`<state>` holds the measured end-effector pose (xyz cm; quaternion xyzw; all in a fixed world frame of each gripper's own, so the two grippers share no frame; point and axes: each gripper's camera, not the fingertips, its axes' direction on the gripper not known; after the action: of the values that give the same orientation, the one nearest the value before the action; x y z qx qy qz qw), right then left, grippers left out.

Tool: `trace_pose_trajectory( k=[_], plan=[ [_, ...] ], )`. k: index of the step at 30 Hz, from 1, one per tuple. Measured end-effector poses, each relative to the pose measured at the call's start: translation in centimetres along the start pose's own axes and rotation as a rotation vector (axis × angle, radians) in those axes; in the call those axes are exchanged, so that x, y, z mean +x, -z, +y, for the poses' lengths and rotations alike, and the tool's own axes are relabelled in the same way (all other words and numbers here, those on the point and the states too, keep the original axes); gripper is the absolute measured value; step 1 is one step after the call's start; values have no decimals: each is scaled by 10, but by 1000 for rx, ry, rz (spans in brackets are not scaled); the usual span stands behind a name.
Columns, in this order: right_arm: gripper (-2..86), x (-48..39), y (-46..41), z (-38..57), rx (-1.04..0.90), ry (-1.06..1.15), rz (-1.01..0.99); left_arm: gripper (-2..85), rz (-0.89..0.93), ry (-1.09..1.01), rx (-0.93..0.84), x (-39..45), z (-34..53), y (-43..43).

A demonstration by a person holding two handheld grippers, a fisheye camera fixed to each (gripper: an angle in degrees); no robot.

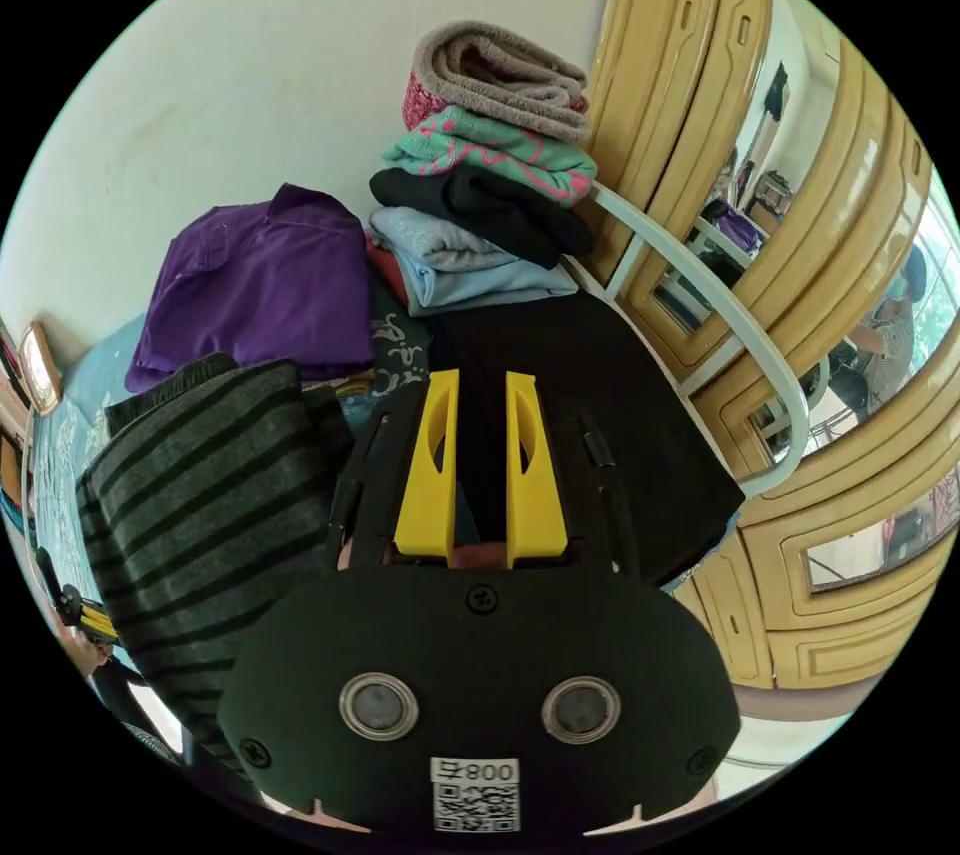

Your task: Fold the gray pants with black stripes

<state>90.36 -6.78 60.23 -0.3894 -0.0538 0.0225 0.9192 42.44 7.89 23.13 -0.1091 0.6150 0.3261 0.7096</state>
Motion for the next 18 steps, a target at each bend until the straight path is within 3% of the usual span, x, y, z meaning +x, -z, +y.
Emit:
trace_pose_trajectory(
  k=[7, 18],
  plan=[
    [76, -11, -57, -27, -218, 77, 217, 12, 61, 64, -5, 7, 24, 29],
    [10, 54, 7, 3, -44, -169, 64, 3, 81, 48, 16, 69, 70, 113]
  ],
)
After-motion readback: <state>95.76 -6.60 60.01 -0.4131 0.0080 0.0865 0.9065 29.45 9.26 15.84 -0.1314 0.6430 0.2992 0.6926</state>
